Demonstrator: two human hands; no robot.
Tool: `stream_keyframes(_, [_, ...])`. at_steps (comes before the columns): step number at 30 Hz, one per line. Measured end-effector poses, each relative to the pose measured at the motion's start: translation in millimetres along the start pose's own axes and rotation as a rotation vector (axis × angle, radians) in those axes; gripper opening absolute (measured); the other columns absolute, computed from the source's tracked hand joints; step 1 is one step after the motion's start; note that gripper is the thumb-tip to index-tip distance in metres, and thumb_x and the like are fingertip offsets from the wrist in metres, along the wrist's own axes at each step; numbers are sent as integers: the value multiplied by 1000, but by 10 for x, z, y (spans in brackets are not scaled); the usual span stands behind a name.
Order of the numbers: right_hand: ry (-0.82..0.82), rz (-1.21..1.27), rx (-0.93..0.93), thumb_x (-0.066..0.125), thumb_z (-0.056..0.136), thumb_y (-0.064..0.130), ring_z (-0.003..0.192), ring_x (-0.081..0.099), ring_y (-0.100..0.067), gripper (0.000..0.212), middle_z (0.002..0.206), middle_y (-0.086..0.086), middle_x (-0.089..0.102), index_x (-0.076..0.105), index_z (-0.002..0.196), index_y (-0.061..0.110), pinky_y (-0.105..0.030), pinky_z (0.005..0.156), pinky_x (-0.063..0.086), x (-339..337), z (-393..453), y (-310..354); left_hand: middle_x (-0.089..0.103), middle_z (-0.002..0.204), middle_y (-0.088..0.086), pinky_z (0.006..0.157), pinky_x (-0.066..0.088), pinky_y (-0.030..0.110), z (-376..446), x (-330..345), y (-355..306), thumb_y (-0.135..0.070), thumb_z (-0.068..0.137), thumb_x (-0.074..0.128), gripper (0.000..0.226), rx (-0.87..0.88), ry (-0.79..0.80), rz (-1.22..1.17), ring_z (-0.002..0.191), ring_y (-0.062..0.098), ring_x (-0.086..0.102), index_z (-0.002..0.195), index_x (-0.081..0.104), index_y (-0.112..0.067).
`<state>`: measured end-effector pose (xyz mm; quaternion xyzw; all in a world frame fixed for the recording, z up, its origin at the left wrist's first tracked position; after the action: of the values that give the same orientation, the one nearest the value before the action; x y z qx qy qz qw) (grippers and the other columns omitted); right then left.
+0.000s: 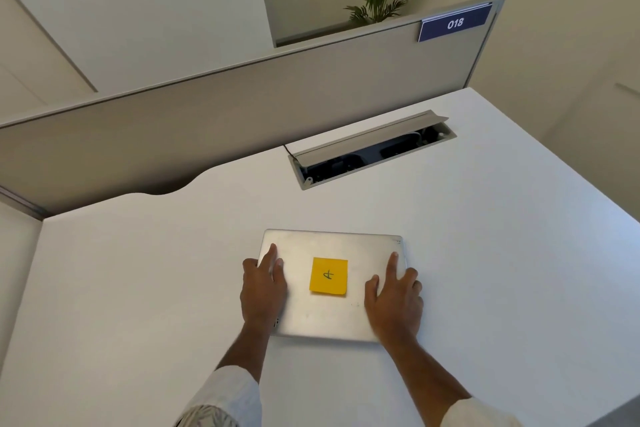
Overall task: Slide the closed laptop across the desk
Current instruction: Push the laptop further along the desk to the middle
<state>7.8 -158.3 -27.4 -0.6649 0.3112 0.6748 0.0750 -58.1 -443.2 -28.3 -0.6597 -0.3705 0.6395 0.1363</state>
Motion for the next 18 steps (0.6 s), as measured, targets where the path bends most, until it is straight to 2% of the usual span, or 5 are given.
stream_keyframes(7, [-4,-24,16,46,94,46,90,53,-32,62,112,-16,51,40,148,16,-41,67,50,36,-20,45,43,109,1,84,54,47,49,-11,-33,-42,101,43,43,36,-6,56,102,29,59,144,50,-36])
stream_keyframes(12, [-8,-46,19,46,94,47,88,52,-31,62,112,-16,52,41,148,16,-41,67,49,47,-6,47,50,109,7,78,54,44,44,-47,-75,-40,102,42,43,122,-14,207,101,31,57,144,50,-33])
stream_keyframes(18, [16,-91,35,39,95,50,98,51,-33,64,123,-16,51,34,151,19,-43,70,50,90,-15,40,51,108,10,71,54,43,49,-46,-80,-38,102,44,43,155,-9,277,97,33,56,144,51,-30])
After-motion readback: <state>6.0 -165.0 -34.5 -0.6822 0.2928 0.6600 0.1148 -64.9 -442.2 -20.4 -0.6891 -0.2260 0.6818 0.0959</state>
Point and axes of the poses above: each hand's wrist, its own z-axis towards the middle knuckle, its own x-axis out of the palm, y = z × x, the point moved 7 cm from there along z, towards the middle knuckle
